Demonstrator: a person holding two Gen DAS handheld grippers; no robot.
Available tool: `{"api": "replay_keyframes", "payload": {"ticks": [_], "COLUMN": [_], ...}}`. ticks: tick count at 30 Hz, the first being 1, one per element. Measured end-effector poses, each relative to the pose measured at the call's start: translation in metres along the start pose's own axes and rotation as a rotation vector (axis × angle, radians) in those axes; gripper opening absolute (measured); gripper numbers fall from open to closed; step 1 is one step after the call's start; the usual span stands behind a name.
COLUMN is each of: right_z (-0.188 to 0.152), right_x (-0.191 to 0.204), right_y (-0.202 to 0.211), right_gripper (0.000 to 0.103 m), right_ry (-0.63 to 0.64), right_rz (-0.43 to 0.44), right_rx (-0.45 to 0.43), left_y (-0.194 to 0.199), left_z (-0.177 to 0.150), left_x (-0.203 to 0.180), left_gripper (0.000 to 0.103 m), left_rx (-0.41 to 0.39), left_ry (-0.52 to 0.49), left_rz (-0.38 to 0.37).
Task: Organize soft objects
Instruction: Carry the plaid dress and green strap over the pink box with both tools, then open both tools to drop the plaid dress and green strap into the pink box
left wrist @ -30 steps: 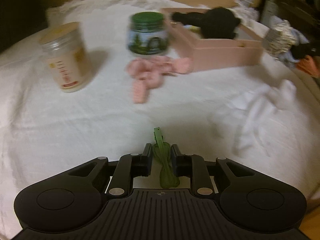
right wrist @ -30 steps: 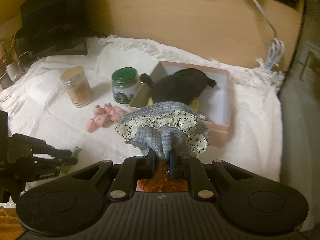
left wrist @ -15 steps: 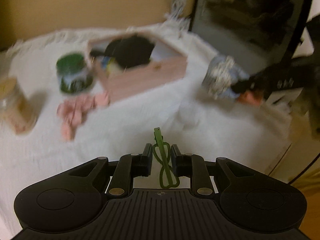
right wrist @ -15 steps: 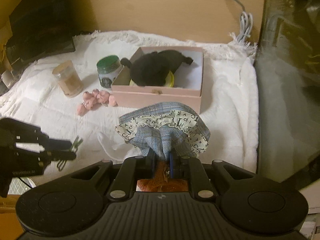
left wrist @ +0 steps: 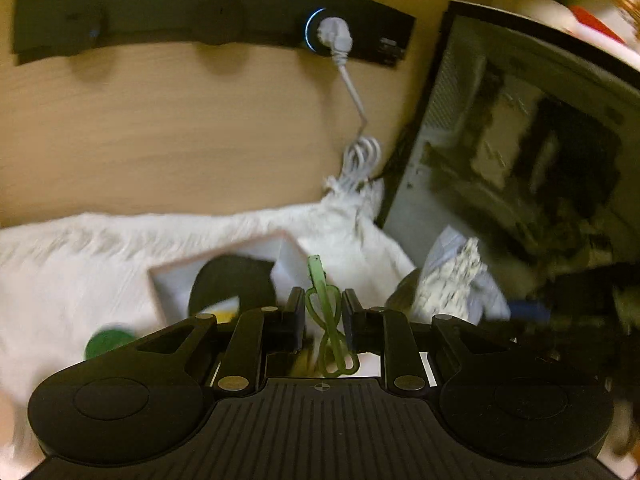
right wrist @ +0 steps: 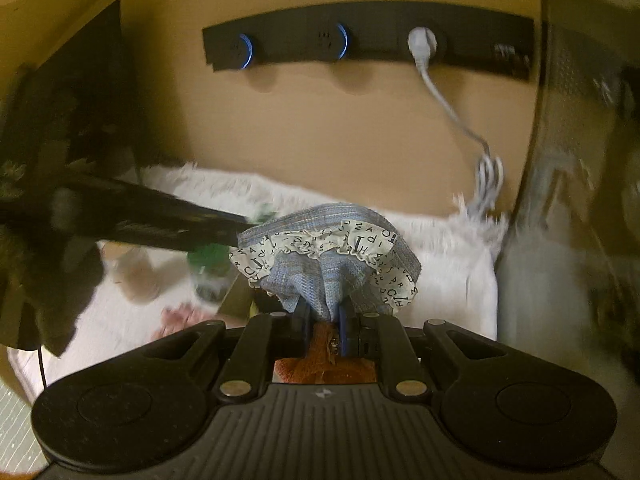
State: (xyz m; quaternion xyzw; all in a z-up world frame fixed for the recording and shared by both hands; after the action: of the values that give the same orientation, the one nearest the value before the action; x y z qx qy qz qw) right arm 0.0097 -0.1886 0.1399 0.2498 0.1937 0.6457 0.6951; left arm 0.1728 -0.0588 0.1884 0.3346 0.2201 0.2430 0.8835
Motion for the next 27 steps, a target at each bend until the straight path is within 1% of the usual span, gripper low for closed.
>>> {"api": "replay_keyframes", "payload": {"ticks": [3,5,6,8,9,11,12,14,15,17,18,20,21,23,26,27], "right_z": [0.021,0.032,0.036,0.04,0.04,0.034,0.03,0.023,0.02,0.016,0.014,0.012,0.011,0.013,0.015,0.016], "right_x": [-0.002,-0.007,-0.009,-0.015,-0.017,-0.024,-0.028,-0.034,-0.038,-0.039,-0.038,-0.037,-0.036,-0.037,-0.035,-0.036], "right_y": [-0.019,-0.036,-0.046,-0.072,-0.085,-0.113,-0.128,-0.154,-0.166,-0.185,-0.193,-0.209,-0.216,-0.223,-0.225,-0.225], "right_gripper": [0.012,0.012,0.012,0.013,0.014,0.015,0.015,0.015,0.015,0.015,0.015,0.015,0.015,0.015,0.015,0.021], "right_ry": [-0.025,-0.063,-0.086,-0.126,-0.144,-0.19,-0.218,-0.259,-0.277,-0.285,-0.276,-0.257,-0.254,-0.25,-0.239,-0.238], "right_rz": [-0.019,-0.019,-0.017,-0.003,0.0,0.004,0.009,0.003,0.002,-0.008,-0.016,-0.03,-0.033,-0.042,-0.046,-0.044], "right_rx": [-0.008,-0.001,0.007,0.044,0.065,0.128,0.162,0.214,0.238,0.279,0.3,0.34,0.357,0.364,0.387,0.393], "left_y": [-0.029,-0.056,-0.069,-0.105,-0.122,-0.155,-0.167,-0.181,-0.187,-0.198,-0.204,-0.21,-0.212,-0.214,-0.212,-0.209], "left_z": [0.031,0.043,0.047,0.05,0.049,0.045,0.042,0.036,0.034,0.031,0.028,0.028,0.027,0.029,0.03,0.031], "left_x": [0.007,0.018,0.023,0.04,0.047,0.061,0.067,0.073,0.075,0.077,0.075,0.073,0.073,0.073,0.074,0.075], "left_gripper": [0.023,0.023,0.023,0.023,0.023,0.023,0.022,0.023,0.025,0.026,0.027,0.023,0.022,0.021,0.02,0.022], "left_rx": [0.045,0.089,0.121,0.212,0.254,0.353,0.382,0.374,0.375,0.399,0.413,0.418,0.422,0.414,0.412,0.403], "left_ry": [-0.015,-0.016,-0.009,0.028,0.051,0.09,0.097,0.095,0.098,0.09,0.066,0.024,0.025,0.035,0.042,0.048], "left_rz": [-0.007,-0.006,-0.019,-0.058,-0.058,-0.024,-0.024,-0.034,-0.037,-0.033,-0.017,0.001,0.011,0.026,0.015,-0.003]}}
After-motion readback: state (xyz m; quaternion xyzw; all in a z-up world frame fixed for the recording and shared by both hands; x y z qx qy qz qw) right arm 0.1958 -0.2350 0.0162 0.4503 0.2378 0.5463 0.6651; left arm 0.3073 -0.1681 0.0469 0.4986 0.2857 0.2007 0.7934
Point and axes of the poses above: each gripper's, at about its wrist camera, not at the fingertips, and y roughly against the way its jaws point, x to its left, z to its top, the point moved 1 cm from there along -y, roughly the way its jaws point, and after that the axes turned 5 degrees about x, right-handed, at the moved point
